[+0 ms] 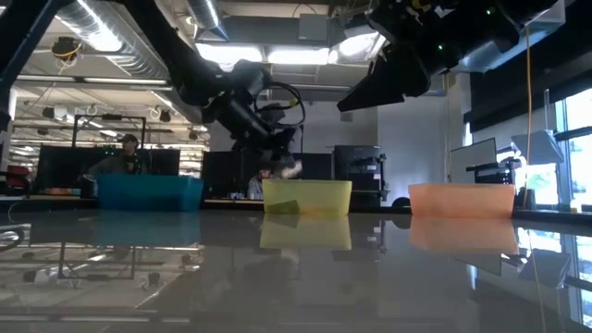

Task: Sort blocks by size
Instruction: Put the brown rectangle block into the yellow bin, then put the yellow triangle block into the orange bin

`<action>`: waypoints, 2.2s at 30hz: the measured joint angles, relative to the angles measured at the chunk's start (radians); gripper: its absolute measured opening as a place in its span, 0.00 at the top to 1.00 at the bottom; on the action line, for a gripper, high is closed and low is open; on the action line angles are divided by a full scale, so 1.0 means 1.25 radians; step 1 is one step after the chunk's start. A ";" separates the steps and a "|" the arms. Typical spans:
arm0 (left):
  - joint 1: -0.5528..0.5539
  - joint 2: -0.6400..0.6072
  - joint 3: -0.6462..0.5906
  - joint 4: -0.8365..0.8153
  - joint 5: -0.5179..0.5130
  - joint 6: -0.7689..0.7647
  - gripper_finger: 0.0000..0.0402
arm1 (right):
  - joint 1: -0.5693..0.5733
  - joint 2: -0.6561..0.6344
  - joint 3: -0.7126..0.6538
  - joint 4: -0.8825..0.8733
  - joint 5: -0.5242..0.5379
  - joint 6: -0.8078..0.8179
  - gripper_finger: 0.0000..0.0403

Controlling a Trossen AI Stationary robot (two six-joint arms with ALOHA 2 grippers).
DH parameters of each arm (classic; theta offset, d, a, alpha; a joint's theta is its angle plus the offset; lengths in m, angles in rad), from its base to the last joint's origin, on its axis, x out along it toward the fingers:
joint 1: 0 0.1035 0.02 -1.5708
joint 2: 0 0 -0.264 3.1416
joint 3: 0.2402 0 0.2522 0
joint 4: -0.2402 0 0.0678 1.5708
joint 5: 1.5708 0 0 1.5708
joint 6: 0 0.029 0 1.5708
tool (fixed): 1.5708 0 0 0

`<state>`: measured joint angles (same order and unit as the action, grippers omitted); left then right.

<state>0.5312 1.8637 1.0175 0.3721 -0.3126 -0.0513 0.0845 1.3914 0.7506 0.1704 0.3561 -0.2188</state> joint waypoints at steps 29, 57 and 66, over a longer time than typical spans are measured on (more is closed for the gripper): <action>-0.308 -0.363 0.000 -0.580 -0.026 -0.062 0.50 | 0.000 0.000 0.000 -0.008 0.001 0.003 0.32; -0.875 -0.431 0.000 -1.163 -0.029 -0.795 0.50 | 0.000 0.000 0.000 -0.012 -0.001 0.003 0.32; -0.962 -0.430 0.000 -1.208 0.115 -0.957 0.50 | 0.000 0.000 0.000 -0.012 -0.001 0.003 0.32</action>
<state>-0.6712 1.3259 1.0172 -1.1378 -0.1686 -1.2478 0.0847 1.3918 0.7506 0.1555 0.3550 -0.2146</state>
